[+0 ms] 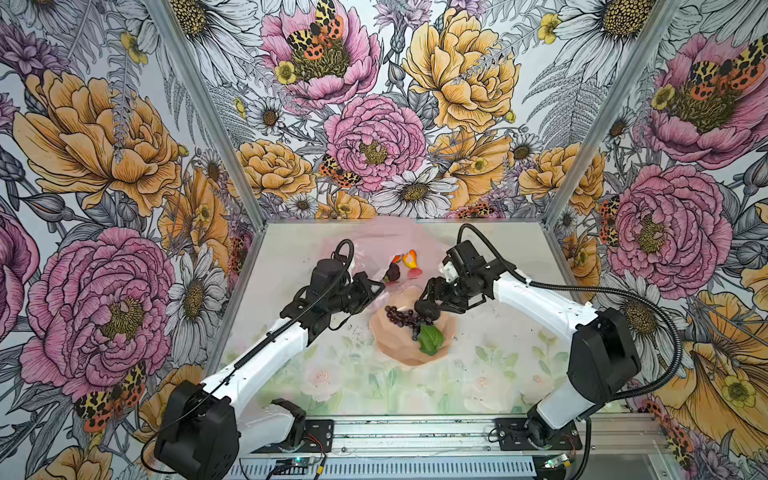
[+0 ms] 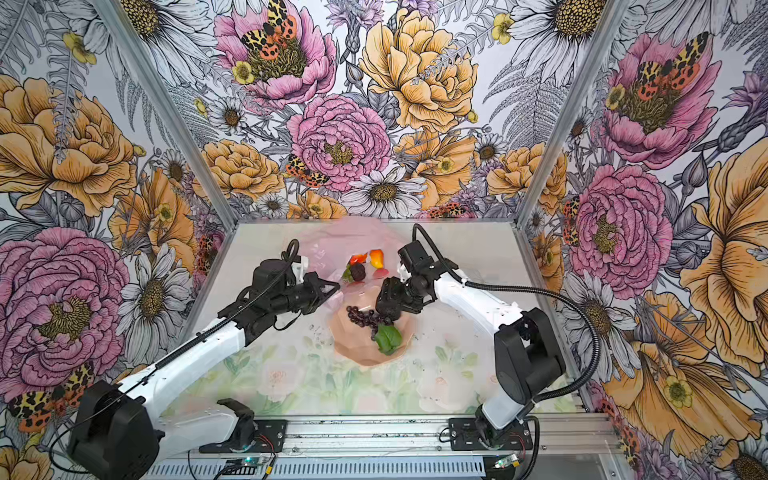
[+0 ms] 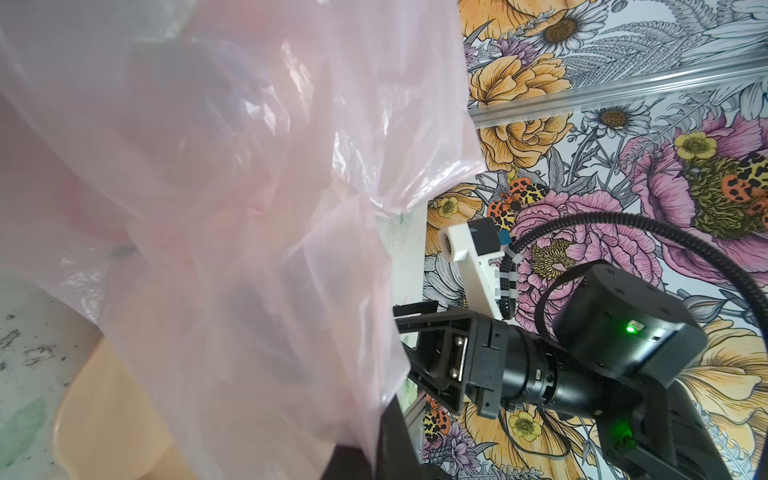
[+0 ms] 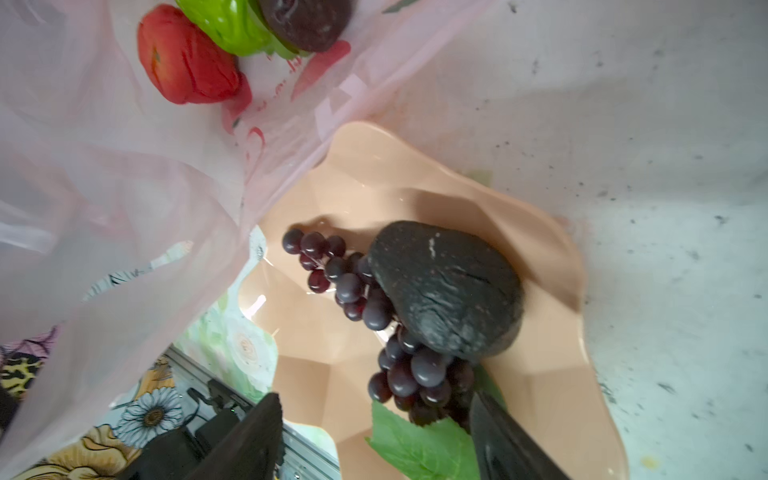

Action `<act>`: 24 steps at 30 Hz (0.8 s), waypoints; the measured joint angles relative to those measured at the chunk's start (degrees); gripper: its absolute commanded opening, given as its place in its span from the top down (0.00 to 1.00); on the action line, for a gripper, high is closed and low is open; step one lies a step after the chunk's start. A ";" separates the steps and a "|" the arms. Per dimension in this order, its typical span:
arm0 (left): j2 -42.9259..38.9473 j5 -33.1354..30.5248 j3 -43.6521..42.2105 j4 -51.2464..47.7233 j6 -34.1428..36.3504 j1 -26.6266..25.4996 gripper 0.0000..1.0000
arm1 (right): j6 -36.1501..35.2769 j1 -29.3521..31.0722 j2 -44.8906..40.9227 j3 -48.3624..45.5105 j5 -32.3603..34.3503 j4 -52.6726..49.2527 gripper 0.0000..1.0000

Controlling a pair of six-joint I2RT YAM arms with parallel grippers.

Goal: Place the fruits into the plastic bag
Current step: 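Withdraw the right gripper from the bag and move it over the avocado, then lower the right gripper onto the dark green avocado and close it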

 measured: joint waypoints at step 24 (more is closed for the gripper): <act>-0.79 -0.66 -0.72 1.05 -0.04 -0.24 1.00 | -7.54 1.31 12.81 11.76 7.43 -8.33 0.15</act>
